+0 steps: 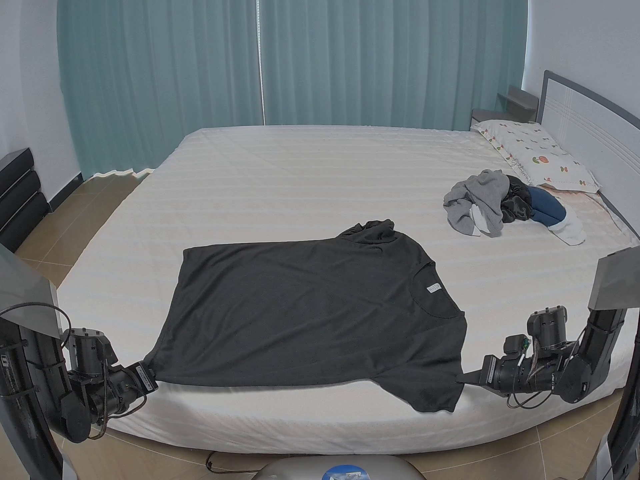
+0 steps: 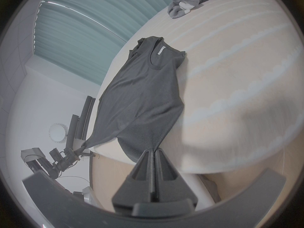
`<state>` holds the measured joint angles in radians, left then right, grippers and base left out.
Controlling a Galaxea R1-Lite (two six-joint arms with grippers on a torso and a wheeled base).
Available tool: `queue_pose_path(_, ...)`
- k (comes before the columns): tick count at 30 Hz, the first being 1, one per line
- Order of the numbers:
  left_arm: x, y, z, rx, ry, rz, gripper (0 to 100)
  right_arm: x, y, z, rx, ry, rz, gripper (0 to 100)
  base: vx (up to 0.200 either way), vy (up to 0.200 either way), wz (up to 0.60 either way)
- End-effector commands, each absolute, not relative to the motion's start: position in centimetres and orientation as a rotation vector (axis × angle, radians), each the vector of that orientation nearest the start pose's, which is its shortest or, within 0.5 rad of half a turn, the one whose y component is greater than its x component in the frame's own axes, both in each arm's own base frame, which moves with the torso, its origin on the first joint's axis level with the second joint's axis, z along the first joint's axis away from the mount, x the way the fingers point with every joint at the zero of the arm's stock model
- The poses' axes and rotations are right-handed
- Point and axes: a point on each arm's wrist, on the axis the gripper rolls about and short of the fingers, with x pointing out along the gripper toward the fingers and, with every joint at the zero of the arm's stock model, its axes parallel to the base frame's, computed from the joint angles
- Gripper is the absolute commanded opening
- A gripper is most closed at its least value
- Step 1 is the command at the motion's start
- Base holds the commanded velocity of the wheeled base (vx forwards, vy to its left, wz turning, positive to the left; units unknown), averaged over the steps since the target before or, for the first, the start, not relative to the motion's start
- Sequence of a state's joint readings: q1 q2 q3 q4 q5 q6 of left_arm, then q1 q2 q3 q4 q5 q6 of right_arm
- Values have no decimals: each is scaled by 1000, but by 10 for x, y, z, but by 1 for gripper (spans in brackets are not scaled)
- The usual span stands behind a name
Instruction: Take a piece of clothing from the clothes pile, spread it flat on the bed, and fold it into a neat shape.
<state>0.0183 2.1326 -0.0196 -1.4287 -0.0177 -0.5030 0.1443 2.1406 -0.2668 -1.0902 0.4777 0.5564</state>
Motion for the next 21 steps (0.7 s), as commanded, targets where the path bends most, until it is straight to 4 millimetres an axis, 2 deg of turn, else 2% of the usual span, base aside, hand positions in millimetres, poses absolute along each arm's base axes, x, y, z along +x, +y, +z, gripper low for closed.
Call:
queue_pose_path(1,211,5,5,-484,649,170,0,233,44,8,642,912,371,0,0,0,0)
queue_pose_path(3,210,9,5,-458,656,178,0,221,45,15,639,912,394,0,0,0,0)
queue_pose_path(6,210,14,6,-449,648,191,0,213,45,20,638,909,401,0,0,0,0)
queue_pose_path(12,206,17,13,-434,638,193,0,205,42,18,644,930,386,0,0,0,0)
queue_pose_path(13,202,16,14,-414,670,191,0,198,43,17,638,953,402,0,0,0,0)
queue_pose_path(21,198,15,11,-381,727,181,0,184,41,13,614,994,408,0,0,0,0)
